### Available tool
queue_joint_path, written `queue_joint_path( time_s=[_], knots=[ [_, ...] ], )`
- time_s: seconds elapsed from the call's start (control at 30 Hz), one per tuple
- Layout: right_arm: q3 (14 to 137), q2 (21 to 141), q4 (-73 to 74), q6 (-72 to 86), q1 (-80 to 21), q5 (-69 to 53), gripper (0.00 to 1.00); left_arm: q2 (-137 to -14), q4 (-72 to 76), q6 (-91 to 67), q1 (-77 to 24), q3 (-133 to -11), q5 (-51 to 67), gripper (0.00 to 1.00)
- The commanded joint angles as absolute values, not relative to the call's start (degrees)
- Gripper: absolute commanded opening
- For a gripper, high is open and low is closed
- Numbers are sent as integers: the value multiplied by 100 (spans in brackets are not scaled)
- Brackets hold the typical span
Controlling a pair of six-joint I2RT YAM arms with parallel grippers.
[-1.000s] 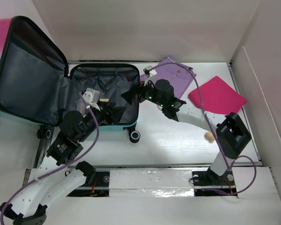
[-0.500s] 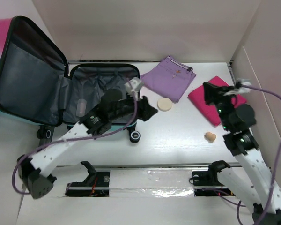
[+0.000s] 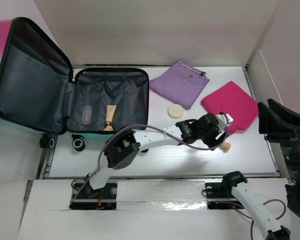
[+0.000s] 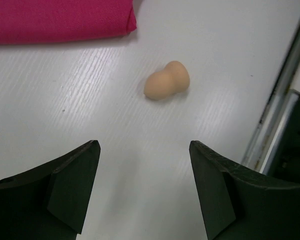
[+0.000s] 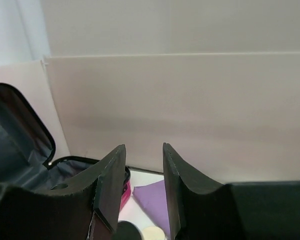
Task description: Pack the luggage
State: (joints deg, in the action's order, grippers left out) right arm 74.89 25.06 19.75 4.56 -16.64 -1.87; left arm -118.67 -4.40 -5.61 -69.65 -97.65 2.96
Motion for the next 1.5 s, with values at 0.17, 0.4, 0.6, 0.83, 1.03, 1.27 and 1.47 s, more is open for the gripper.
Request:
queue_joint_path(
  time_s=[0.17, 0.4, 0.6, 0.83, 1.03, 1.27, 1.47],
  knots=[
    [7594, 2636, 3356, 70, -1723, -519, 42, -13138, 316, -167, -6935, -11240, 702, 72],
    [7366, 2672, 3498, 131, -1723, -650, 41, -14289, 369, -185, -6935, -12198, 975, 73],
    [7110, 2724, 3340, 185, -1723, -493, 41, -15187, -201, -176, -6820, -13262, 923, 71],
    [6909, 2760, 3164, 132, -1723, -106, 41, -15196, -114, -132, -6820, -12868, 1265, 56],
    [6838, 2856, 3146, 106, -1723, -26, 41, -14994, -53, -35, -6820, -12429, 1257, 32],
    [6794, 2769, 3155, 114, -1723, 202, 41, -14521, 262, -26, -6820, -11867, 1134, 0],
    [6768, 2716, 3225, 97, -1723, 237, 41, -13256, 1149, -421, -6461, -10742, 1081, 0]
  ],
)
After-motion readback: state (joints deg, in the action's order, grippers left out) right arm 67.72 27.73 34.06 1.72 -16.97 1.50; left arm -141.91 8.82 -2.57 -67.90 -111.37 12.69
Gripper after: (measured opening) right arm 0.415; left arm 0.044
